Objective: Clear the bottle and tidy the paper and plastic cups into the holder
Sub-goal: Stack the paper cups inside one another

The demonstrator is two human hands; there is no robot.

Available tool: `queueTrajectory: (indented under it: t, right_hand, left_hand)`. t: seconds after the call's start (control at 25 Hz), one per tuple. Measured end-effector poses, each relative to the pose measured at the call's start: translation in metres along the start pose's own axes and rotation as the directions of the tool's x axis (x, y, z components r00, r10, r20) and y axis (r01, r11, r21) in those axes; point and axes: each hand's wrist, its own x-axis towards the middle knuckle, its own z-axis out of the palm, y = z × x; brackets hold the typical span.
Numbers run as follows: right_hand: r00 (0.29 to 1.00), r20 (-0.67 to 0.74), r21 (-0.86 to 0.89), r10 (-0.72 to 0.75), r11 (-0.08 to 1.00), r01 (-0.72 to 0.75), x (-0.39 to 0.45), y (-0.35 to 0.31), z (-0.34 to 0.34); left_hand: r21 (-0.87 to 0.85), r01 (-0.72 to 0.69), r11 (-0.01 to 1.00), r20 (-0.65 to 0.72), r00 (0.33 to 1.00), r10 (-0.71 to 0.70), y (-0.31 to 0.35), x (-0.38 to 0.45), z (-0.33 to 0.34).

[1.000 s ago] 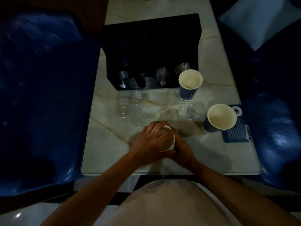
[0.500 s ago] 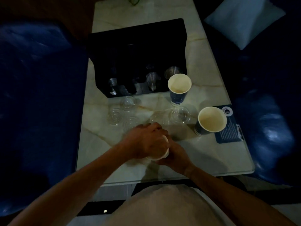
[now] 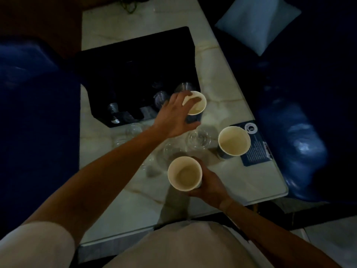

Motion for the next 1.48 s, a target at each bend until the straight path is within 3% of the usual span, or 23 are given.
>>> queueTrajectory:
  t: [0.2, 0.28, 0.48, 0.88, 1.08, 1.28, 1.48]
  right_hand:
    - [0.997, -0.071, 0.001, 0.008, 1.000, -0.008, 0.000, -0.002, -0.014]
    - [0.996, -0.088, 0.005, 0.005, 1.000, -0.005, 0.001, -0.002, -0.016]
    - [0.995, -0.097, 0.004, 0.000, 1.000, 0.000, 0.002, -0.001, -0.016]
    - [0.996, -0.084, 0.014, -0.005, 1.000, 0.006, 0.004, 0.002, -0.019]
    - [0.997, -0.083, -0.004, 0.001, 1.000, -0.001, 0.007, 0.003, -0.018]
    - [0.996, -0.087, -0.029, -0.022, 0.999, 0.020, 0.007, 0.004, -0.018]
    - [0.998, -0.063, 0.008, -0.024, 1.000, 0.025, 0.007, 0.010, -0.017]
  left_hand:
    - [0.040, 0.038, 0.998, 0.213, 0.976, -0.046, -0.001, 0.033, 0.017]
    - [0.027, 0.062, 0.998, 0.238, 0.969, -0.066, -0.002, 0.036, 0.022]
    - [0.034, 0.067, 0.997, 0.166, 0.984, -0.072, -0.001, 0.037, 0.026]
    - [-0.140, 0.130, 0.982, -0.043, 0.990, -0.137, 0.000, 0.007, -0.004]
    - [-0.334, 0.039, 0.942, -0.211, 0.971, -0.115, -0.008, -0.027, -0.047]
    - [-0.492, -0.102, 0.864, -0.251, 0.968, -0.029, 0.003, -0.065, -0.088]
    - [-0.504, -0.143, 0.852, -0.210, 0.977, 0.041, 0.017, -0.099, -0.102]
